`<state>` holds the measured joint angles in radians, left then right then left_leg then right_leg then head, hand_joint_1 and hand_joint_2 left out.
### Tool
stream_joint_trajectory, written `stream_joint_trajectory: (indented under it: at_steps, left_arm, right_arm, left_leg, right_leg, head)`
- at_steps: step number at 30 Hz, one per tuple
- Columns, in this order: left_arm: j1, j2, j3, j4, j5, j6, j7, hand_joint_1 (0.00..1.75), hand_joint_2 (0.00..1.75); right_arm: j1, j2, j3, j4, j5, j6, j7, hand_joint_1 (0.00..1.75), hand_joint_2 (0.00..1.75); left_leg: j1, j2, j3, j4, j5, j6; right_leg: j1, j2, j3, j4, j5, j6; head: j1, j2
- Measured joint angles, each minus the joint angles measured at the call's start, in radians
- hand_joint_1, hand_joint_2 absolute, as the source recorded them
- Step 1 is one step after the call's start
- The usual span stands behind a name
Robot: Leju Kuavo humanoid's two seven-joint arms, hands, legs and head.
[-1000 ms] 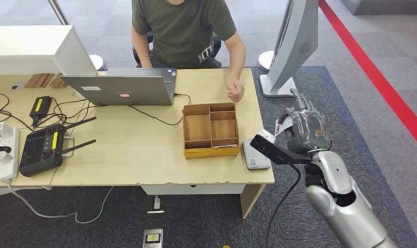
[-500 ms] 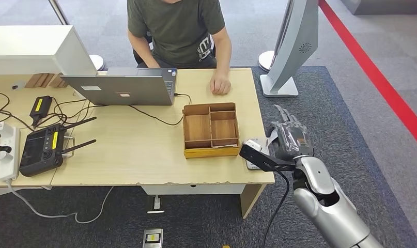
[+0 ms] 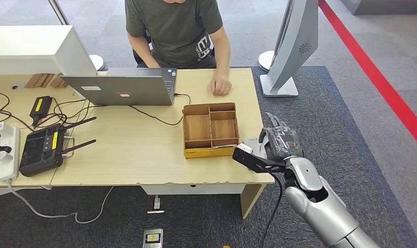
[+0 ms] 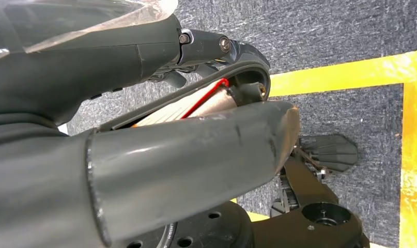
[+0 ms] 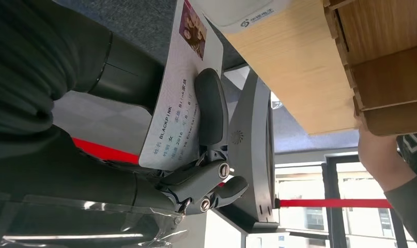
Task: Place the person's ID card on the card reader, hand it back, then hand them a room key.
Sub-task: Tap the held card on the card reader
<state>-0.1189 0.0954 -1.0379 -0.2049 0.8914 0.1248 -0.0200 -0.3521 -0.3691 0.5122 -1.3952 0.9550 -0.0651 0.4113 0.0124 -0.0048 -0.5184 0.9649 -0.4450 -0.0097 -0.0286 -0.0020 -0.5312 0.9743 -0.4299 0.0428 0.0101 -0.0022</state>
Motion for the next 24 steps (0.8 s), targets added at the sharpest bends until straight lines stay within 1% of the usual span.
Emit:
stream_joint_trajectory:
  at_steps: [7, 14, 20, 24]
  left_arm:
    - [0.0, 0.0, 0.0, 0.0, 0.016, 0.0, 0.008, 0.0, 0.0]
    - [0.0, 0.0, 0.0, 0.0, 0.024, 0.0, 0.013, 0.0, 0.0]
    - [0.001, 0.0, 0.002, 0.0, 0.047, 0.003, 0.023, 0.0, 0.0]
    - [0.002, 0.0, 0.003, 0.0, 0.056, 0.014, 0.03, 0.0, 0.0]
  right_arm:
    - [-0.095, 0.026, 0.072, 0.098, -0.03, 0.024, 0.006, 1.75, 1.75]
    - [-0.138, 0.049, 0.121, 0.17, -0.044, 0.028, -0.005, 1.75, 1.75]
    - [-0.194, 0.087, 0.185, 0.273, -0.113, 0.004, -0.036, 1.75, 1.75]
    - [-0.225, 0.104, 0.227, 0.337, -0.157, -0.017, -0.042, 1.75, 1.75]
  left_leg:
    - [0.0, 0.0, 0.0, 0.0, 0.0, 0.0]
    - [0.0, 0.0, -0.001, 0.0, 0.0, 0.0]
    - [0.0, 0.0, 0.0, 0.0, 0.001, 0.0]
    - [0.0, 0.0, 0.0, 0.0, 0.001, 0.0]
  right_leg:
    - [0.0, 0.0, 0.0, 0.0, 0.0, 0.0]
    - [0.0, 0.0, -0.001, 0.0, 0.0, 0.0]
    - [0.0, 0.0, -0.001, 0.0, 0.0, 0.0]
    - [0.0, 0.0, -0.001, 0.001, 0.001, 0.0]
  head:
    - [0.0, 0.0]
    - [0.0, 0.0]
    - [0.0, 0.0]
    - [0.0, 0.0]
